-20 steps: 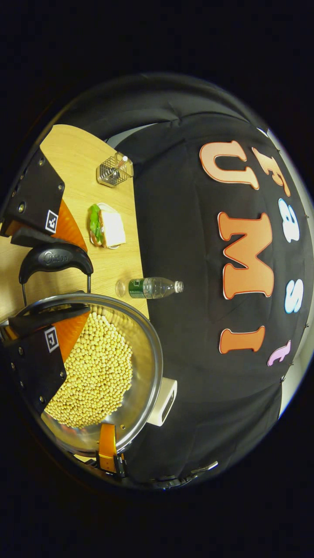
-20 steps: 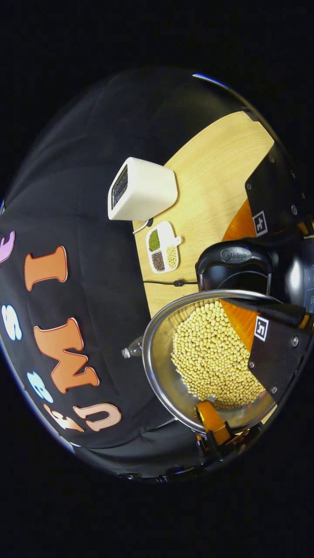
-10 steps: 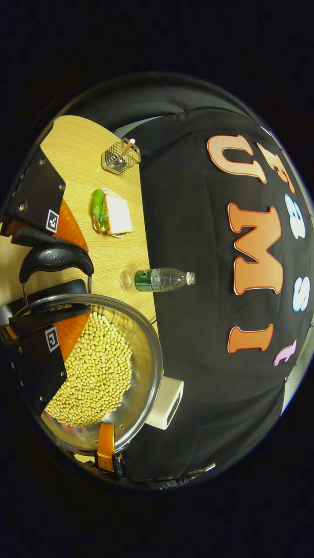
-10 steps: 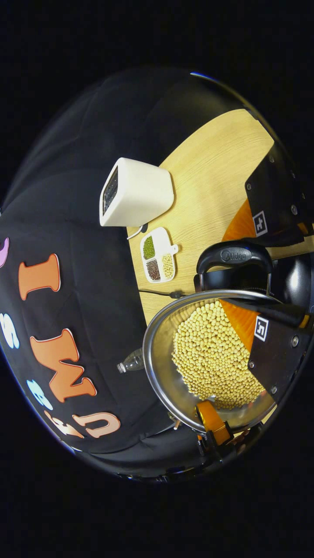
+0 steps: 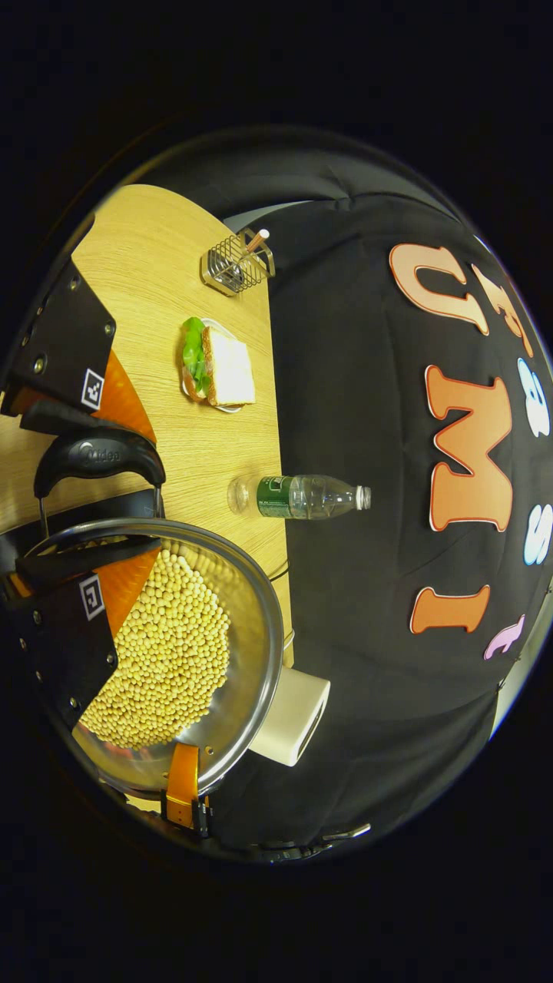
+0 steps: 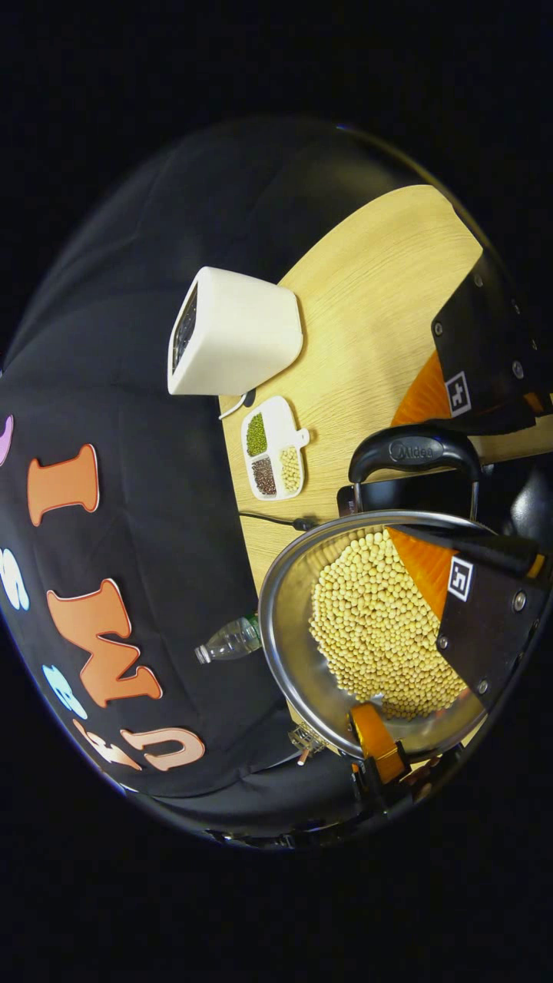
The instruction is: First push the handle of the pot to place it horizontally, then grasp the pot with both hands and set it on the induction cooktop.
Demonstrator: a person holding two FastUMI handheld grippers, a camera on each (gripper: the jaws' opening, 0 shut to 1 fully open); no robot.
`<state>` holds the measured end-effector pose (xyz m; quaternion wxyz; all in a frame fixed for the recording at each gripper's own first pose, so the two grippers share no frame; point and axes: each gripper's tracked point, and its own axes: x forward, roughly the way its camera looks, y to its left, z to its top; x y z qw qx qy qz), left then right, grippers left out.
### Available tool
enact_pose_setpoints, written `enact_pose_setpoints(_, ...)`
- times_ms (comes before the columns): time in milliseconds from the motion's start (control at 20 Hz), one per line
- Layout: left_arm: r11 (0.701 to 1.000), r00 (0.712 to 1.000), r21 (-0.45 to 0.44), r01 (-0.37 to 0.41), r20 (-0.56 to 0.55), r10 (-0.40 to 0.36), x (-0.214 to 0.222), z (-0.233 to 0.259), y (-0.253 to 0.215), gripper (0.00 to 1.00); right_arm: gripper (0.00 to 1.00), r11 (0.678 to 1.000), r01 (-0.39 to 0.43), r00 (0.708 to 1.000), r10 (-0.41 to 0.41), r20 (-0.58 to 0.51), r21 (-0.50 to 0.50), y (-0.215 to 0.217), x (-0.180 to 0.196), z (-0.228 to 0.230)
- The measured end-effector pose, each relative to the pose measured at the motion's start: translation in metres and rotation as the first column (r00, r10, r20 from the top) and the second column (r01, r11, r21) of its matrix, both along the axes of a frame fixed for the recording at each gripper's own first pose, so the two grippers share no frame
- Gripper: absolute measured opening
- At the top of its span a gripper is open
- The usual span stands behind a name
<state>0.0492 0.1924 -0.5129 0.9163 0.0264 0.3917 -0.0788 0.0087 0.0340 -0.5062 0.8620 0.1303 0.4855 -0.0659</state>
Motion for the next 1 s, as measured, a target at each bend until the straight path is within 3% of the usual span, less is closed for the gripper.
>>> enact_pose_setpoints(650, 0.999, 0.998, -0.041, -0.035, -0.06, 0.033, 0.003, -0.008, -0.005, 0.62, 0.5, 0.999, 0.026, 0.999, -0.025, -0.031, 0.027, 0.005, 0.004, -0.007)
enact_pose_setpoints(800, 0.999, 0.997, -0.031, -0.043, -0.061, 0.041, 0.0, -0.006, -0.005, 0.67, 0.61, 0.999, 0.007, 1.0, -0.007, -0.014, 0.047, 0.005, 0.005, -0.006)
enact_pose_setpoints(850, 0.999, 0.998, -0.016, -0.037, -0.058, 0.036, -0.002, -0.005, -0.003, 0.67, 0.62, 1.0, -0.002, 1.0, 0.002, -0.004, 0.025, 0.002, 0.006, -0.003)
enact_pose_setpoints(1000, 0.999, 0.999, 0.024, -0.038, -0.031, 0.039, -0.002, 0.003, 0.005, 0.8, 0.69, 0.999, -0.011, 0.998, 0.014, 0.061, -0.049, -0.011, 0.014, 0.019)
